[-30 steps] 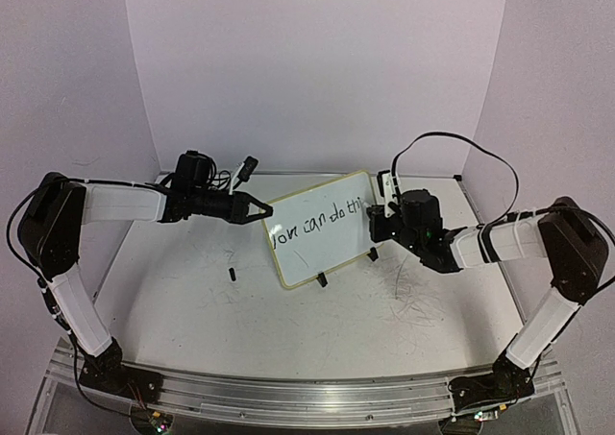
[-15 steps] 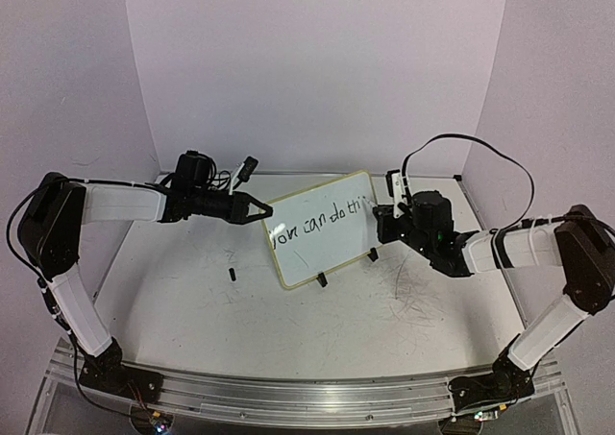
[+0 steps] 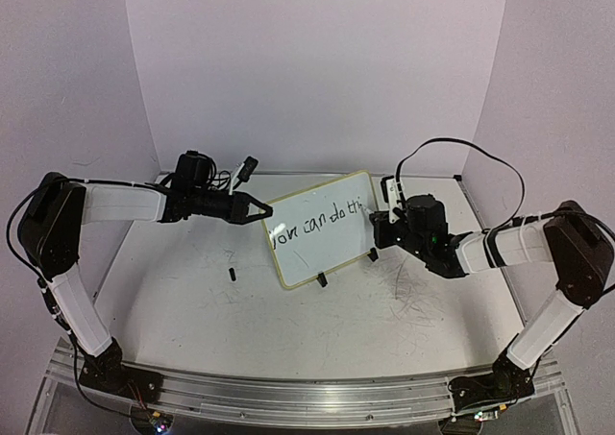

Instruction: Write a sentence on the whiteboard

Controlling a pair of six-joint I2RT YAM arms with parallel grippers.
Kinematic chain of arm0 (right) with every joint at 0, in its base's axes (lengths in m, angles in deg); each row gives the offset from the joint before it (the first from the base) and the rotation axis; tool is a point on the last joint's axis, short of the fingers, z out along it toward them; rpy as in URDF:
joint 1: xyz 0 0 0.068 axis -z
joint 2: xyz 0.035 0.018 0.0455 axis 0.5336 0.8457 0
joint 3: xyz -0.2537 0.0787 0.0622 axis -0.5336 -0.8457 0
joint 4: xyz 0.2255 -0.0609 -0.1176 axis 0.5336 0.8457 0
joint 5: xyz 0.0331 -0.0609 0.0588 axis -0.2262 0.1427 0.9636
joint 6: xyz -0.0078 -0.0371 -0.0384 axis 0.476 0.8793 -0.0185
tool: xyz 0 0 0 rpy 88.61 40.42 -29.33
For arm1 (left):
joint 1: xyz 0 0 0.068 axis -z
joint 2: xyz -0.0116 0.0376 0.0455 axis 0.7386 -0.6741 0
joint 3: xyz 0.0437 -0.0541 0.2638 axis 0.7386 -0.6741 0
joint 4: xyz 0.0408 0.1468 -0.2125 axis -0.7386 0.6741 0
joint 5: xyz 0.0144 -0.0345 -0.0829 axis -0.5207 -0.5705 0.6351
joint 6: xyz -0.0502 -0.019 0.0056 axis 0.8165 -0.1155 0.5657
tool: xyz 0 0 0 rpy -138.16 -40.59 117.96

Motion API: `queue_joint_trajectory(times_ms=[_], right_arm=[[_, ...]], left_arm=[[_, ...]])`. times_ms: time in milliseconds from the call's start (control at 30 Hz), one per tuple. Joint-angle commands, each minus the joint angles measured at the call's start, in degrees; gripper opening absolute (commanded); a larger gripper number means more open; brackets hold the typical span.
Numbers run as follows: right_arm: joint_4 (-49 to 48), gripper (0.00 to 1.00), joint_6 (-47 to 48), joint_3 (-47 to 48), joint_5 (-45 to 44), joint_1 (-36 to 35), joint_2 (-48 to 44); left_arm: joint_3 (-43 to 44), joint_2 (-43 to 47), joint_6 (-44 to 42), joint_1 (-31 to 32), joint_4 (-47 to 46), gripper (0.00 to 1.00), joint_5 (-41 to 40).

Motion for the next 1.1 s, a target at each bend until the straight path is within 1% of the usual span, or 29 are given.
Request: queue_joint_trajectory(times_ms=[0, 667, 1067], right_arm=[[-2.43, 0.00, 0.04, 2.78, -1.10, 0.26, 0.59], [-2.45, 0.00, -0.38, 3.23, -2.12, 0.26, 2.64], [-1.68, 0.00, -1.84, -0.18, -1.37, 0.24, 2.05]], left_arm=[[0.51, 2.24, -2.13, -0.09, 1.09, 0.00, -0.07], [0.43, 2.38, -2.15, -0.13, 1.16, 0.00, 0.05], [0.56, 2.30, -2.15, -0.08, 1.23, 0.00, 0.04]])
